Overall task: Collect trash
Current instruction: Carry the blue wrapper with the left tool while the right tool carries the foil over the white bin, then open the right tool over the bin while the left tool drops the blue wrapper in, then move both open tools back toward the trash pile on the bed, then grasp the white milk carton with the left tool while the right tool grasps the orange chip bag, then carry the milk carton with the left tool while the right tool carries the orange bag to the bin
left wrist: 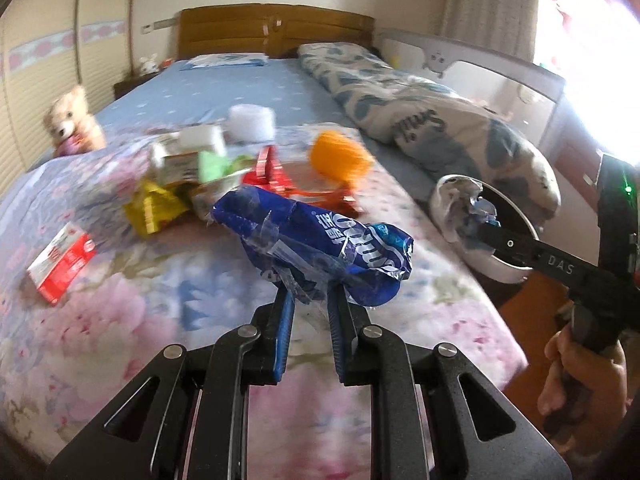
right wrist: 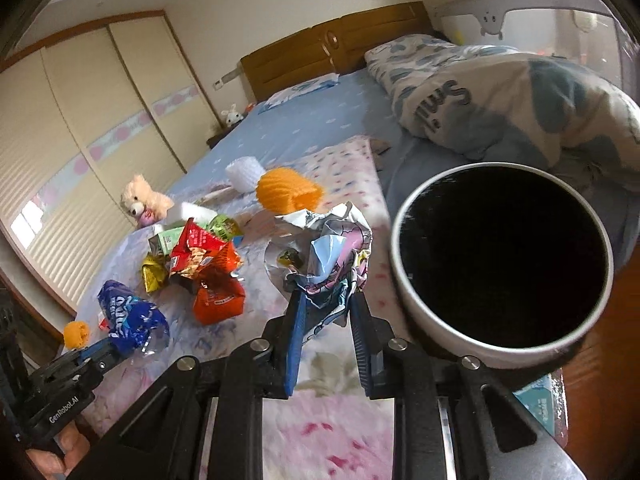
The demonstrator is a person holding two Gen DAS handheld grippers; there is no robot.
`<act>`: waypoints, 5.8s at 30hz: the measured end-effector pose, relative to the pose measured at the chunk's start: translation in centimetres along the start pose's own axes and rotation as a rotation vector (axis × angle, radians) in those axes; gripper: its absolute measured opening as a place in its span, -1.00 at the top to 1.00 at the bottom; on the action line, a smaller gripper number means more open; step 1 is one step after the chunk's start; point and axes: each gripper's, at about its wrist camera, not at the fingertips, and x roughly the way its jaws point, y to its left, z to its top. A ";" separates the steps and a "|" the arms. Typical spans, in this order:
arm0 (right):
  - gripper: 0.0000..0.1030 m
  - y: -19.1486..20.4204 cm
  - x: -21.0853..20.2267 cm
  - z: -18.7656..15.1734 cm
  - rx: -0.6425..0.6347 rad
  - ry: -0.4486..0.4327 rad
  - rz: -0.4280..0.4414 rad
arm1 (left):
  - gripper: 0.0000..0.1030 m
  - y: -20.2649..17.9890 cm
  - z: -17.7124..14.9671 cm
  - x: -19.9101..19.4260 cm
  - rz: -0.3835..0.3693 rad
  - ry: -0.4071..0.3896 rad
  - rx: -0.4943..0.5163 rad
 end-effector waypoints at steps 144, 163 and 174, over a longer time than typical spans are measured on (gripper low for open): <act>-0.08 11.7 11.9 -0.8 -0.117 0.174 0.000 | -0.17 24.1 -1.1 3.5 0.353 0.167 -0.150; 0.05 8.2 5.1 -2.1 -0.108 0.115 0.082 | -0.06 10.5 -3.0 1.7 0.140 0.123 -0.080; 0.05 3.8 1.3 -2.1 -0.050 0.071 0.047 | -0.05 4.1 -1.3 3.1 0.062 0.125 -0.004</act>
